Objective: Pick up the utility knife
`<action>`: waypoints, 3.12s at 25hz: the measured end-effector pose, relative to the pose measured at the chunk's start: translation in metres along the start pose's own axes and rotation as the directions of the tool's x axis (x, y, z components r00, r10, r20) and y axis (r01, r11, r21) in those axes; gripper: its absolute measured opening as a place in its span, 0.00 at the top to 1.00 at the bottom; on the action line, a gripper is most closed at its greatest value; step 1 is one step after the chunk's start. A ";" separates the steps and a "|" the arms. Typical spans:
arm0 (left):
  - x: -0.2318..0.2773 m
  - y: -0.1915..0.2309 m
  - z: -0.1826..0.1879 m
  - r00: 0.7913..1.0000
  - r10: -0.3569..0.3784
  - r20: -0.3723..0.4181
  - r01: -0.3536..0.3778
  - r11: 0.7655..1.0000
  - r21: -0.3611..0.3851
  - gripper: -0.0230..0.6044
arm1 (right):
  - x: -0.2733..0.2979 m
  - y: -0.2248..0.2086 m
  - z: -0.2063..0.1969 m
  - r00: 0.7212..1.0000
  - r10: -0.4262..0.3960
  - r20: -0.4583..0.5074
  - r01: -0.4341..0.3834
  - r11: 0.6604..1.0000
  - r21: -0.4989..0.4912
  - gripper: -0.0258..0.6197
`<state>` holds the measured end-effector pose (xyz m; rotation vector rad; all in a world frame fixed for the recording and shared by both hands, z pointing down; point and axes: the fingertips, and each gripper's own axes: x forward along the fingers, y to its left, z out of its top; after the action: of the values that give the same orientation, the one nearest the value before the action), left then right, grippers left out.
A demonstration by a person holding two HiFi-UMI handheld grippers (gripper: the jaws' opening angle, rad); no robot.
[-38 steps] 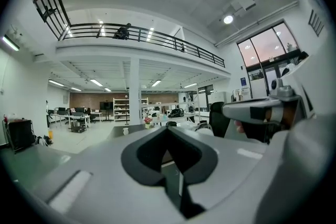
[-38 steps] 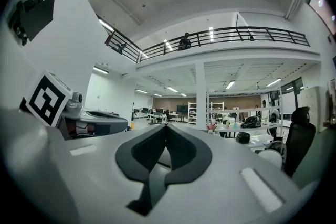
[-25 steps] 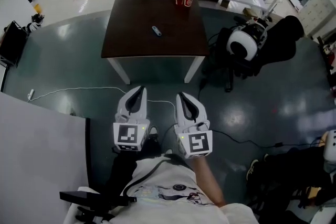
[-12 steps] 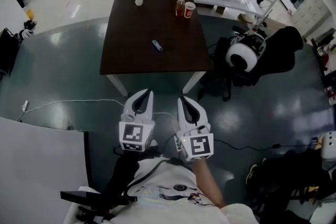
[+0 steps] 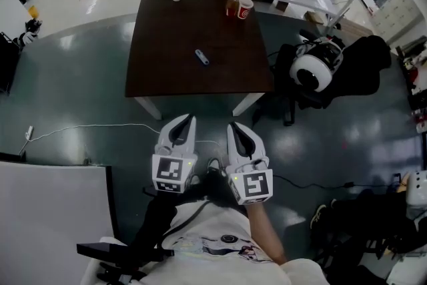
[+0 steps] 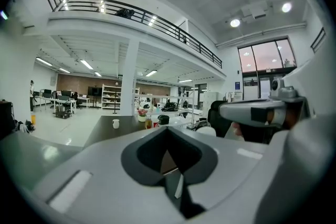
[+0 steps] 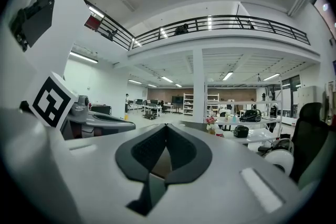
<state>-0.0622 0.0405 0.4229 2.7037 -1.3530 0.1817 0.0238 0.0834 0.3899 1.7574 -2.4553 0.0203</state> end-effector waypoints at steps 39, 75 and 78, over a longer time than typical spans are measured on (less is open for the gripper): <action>0.228 0.084 0.043 0.999 0.044 0.002 -0.044 0.999 0.005 0.97 | 0.203 -0.128 0.006 0.995 0.091 0.028 -0.093 0.994 0.060 0.96; 0.276 0.191 -0.187 0.835 -0.027 -0.550 -0.115 0.968 -0.223 0.97 | 0.346 -0.112 -0.207 0.832 0.265 -0.488 -0.114 0.942 0.316 0.96; 0.280 0.192 -0.213 0.804 -0.046 -0.593 -0.129 0.960 -0.250 0.97 | 0.353 -0.115 -0.233 0.801 0.283 -0.527 -0.091 0.929 0.360 0.96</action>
<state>-0.0611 -0.2617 0.6856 2.1084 -1.1311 0.7198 0.0411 -0.2673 0.6522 1.3095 -2.2235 0.8807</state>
